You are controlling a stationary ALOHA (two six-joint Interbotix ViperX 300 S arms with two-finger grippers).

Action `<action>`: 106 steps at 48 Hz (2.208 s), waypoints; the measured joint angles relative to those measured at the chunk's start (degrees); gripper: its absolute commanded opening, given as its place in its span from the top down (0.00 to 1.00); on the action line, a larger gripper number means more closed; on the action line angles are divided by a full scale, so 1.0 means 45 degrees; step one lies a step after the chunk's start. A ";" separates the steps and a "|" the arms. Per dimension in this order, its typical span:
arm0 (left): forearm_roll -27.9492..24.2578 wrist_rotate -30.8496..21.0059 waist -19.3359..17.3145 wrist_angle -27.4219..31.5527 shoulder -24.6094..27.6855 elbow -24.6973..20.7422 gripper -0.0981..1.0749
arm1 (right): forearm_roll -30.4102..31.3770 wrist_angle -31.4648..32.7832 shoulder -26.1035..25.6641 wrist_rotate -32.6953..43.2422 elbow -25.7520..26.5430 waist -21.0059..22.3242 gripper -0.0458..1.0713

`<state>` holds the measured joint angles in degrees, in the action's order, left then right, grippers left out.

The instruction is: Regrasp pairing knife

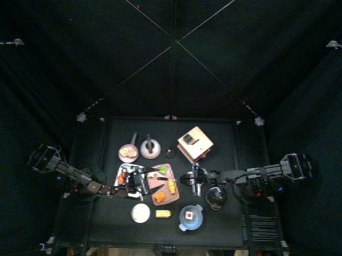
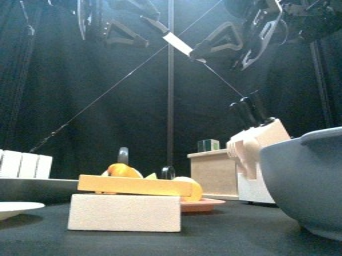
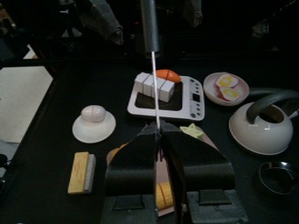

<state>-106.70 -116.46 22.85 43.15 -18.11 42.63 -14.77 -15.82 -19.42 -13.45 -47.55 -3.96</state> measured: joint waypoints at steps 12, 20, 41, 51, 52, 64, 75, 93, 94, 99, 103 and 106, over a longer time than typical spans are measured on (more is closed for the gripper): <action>0.1562 0.0098 -0.0059 -0.0176 -0.0527 -0.0059 0.03 | -0.0469 0.0020 -0.0820 0.0020 -0.0566 0.0000 0.61; 0.4043 0.1113 -0.0879 -0.2051 -0.1582 -0.0117 0.03 | -0.0820 0.0020 -0.1406 0.0020 -0.1035 0.0020 0.61; 1.4434 1.0586 -0.3711 -0.3105 -0.2930 -0.1211 0.03 | -0.1191 0.0000 -0.1777 0.0020 -0.1328 0.0078 0.61; 1.8379 1.7598 -0.3652 0.2520 -0.1953 -0.3809 0.03 | -0.1191 -0.0020 -0.1777 0.0020 -0.1328 0.0156 0.61; 1.8477 1.8242 -0.3652 0.2773 -0.1816 -0.4023 0.03 | -0.1191 0.0000 -0.1777 0.0020 -0.1328 0.0137 0.61; 1.7520 2.1289 -0.3613 -0.1094 -0.1016 -0.3848 0.03 | -0.1328 0.0078 -0.1387 0.0020 -0.1328 0.0215 0.61; 1.7441 2.1133 -0.3770 -0.6094 -0.1836 -0.1387 0.03 | -0.1699 0.0137 -0.1035 0.0020 -0.1250 0.0352 0.61; 1.9277 2.1250 -0.5312 -1.1133 -0.2266 0.0918 0.04 | -0.1270 0.0859 0.0566 -0.0020 -0.0078 0.0469 0.61; 1.9277 2.1230 -0.5332 -1.1191 -0.2266 0.0957 0.05 | -0.1270 0.0898 0.0625 -0.0020 -0.0039 0.0469 0.61; 1.9336 2.1250 -0.5332 -1.1387 -0.2051 0.1055 0.07 | -0.1250 0.0937 0.0742 -0.0020 0.0137 0.0508 0.61; 1.9355 2.1250 -0.5312 -1.1426 -0.1758 0.1055 0.10 | -0.1250 0.0957 0.0781 -0.0020 0.0176 0.0527 0.61; 1.9375 2.1250 -0.5332 -1.1484 -0.1543 0.1055 0.12 | -0.1250 0.0937 0.0781 -0.0020 0.0176 0.0547 0.61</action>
<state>-19.51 -20.83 -1.14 -8.53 -25.05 47.37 -20.39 -11.60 -15.91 -13.54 -46.76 -1.49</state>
